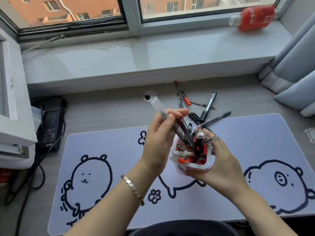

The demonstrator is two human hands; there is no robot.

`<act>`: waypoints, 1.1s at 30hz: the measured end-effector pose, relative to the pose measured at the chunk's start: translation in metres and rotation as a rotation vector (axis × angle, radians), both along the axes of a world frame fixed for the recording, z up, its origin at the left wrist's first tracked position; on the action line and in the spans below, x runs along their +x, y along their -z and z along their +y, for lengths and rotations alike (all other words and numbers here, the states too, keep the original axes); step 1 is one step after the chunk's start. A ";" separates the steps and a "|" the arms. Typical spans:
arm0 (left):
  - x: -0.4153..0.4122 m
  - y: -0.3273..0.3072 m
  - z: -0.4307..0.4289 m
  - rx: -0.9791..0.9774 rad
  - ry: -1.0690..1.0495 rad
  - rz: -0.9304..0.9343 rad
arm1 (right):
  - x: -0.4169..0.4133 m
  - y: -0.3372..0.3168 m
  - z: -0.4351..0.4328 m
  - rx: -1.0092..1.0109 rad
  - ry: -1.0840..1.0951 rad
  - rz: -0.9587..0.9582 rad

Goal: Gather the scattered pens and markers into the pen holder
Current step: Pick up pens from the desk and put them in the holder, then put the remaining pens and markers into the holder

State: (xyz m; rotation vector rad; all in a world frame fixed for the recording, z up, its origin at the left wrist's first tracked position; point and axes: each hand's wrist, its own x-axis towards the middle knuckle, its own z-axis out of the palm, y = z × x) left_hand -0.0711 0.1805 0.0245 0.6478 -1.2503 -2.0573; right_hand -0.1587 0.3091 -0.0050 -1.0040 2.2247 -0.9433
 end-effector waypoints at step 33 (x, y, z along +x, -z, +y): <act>0.045 0.017 -0.009 -0.649 0.417 -0.545 | 0.000 -0.006 -0.010 -0.020 -0.038 -0.054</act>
